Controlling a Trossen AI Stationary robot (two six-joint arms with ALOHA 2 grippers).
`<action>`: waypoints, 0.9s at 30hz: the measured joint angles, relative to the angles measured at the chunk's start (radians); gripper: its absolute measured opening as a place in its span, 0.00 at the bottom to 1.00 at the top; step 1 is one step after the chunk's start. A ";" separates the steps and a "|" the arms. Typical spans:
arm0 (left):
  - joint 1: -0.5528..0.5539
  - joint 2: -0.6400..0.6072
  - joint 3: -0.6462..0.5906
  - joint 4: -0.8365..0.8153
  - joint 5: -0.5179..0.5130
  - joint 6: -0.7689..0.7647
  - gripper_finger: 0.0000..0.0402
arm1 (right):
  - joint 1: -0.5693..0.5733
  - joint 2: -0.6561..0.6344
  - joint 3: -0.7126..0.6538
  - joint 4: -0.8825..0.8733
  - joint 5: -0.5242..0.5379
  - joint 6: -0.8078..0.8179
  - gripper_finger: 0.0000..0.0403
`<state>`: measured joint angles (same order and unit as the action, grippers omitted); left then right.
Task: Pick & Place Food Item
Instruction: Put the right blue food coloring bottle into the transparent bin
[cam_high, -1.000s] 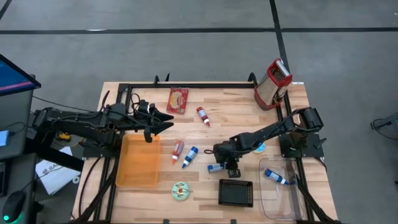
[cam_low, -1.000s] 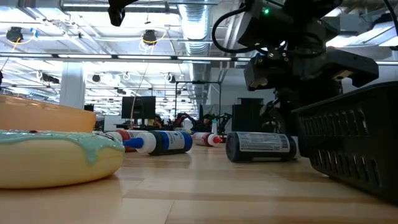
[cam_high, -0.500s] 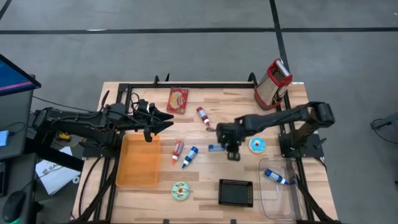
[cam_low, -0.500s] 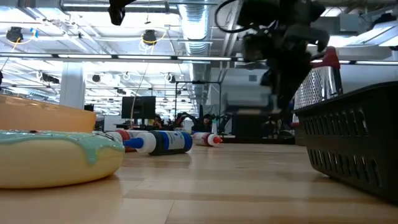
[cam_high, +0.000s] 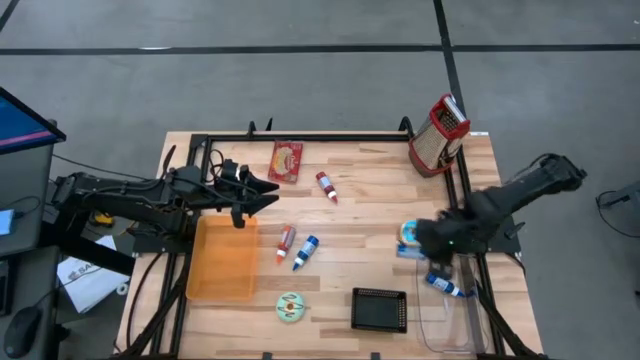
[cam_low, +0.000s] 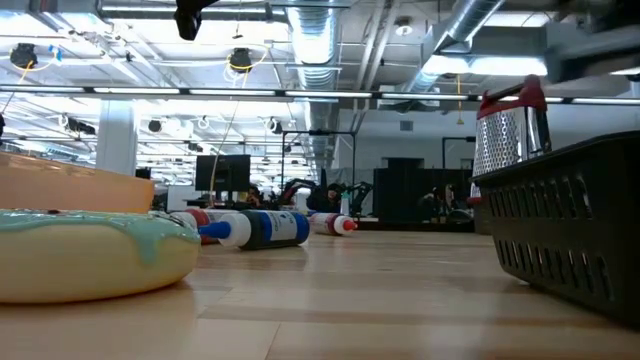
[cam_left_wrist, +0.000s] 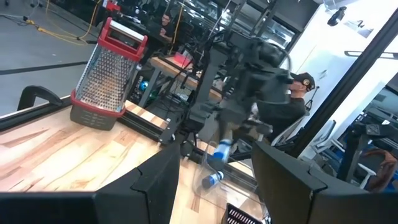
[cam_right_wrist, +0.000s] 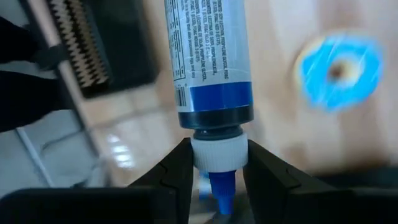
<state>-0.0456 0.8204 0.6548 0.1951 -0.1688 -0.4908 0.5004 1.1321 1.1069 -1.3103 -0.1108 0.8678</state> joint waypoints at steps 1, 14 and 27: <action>0.000 0.000 0.000 0.000 -0.001 0.000 0.49 | 0.059 -0.013 0.000 -0.008 0.006 0.079 0.26; 0.000 0.000 0.000 0.020 -0.046 -0.008 0.49 | 0.575 0.116 -0.155 0.177 0.071 0.603 0.27; 0.000 0.000 0.000 0.111 -0.068 -0.015 0.49 | 0.694 0.213 -0.301 0.384 0.094 0.821 0.42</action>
<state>-0.0456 0.8202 0.6548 0.3066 -0.2371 -0.5056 1.1948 1.3450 0.8055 -0.9262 -0.0169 1.6886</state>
